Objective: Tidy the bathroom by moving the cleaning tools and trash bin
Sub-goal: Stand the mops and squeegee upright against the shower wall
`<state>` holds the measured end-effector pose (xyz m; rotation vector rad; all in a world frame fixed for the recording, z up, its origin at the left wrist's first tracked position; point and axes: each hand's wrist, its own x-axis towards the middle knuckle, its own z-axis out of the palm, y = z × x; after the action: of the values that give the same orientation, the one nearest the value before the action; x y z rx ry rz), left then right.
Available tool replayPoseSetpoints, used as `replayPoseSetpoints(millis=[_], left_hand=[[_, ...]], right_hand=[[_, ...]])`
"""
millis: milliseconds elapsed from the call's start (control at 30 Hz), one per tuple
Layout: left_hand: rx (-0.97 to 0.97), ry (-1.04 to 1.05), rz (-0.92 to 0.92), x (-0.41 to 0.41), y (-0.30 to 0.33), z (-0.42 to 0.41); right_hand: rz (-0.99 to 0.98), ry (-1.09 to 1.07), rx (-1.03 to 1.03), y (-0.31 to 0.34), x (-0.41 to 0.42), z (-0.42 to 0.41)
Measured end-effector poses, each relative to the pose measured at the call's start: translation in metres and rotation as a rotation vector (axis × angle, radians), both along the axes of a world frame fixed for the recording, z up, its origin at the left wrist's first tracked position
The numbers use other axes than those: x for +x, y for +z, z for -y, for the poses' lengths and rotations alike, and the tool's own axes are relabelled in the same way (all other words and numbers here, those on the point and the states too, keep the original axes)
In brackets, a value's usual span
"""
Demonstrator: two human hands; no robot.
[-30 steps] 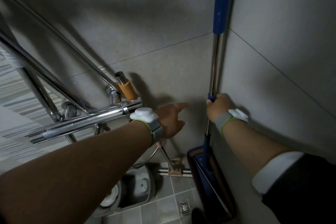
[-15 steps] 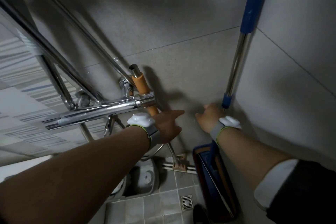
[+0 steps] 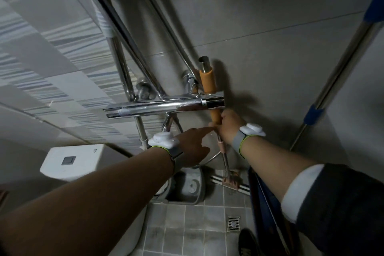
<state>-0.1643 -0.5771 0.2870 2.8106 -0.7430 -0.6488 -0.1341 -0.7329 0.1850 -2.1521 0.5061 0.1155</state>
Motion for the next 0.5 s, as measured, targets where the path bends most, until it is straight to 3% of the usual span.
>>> replayPoseSetpoints(millis=[500], left_hand=[[-0.021,0.051,-0.098,-0.018,-0.015,0.002]], right_hand=[[0.014,-0.076,-0.161,0.020,-0.009,0.026]])
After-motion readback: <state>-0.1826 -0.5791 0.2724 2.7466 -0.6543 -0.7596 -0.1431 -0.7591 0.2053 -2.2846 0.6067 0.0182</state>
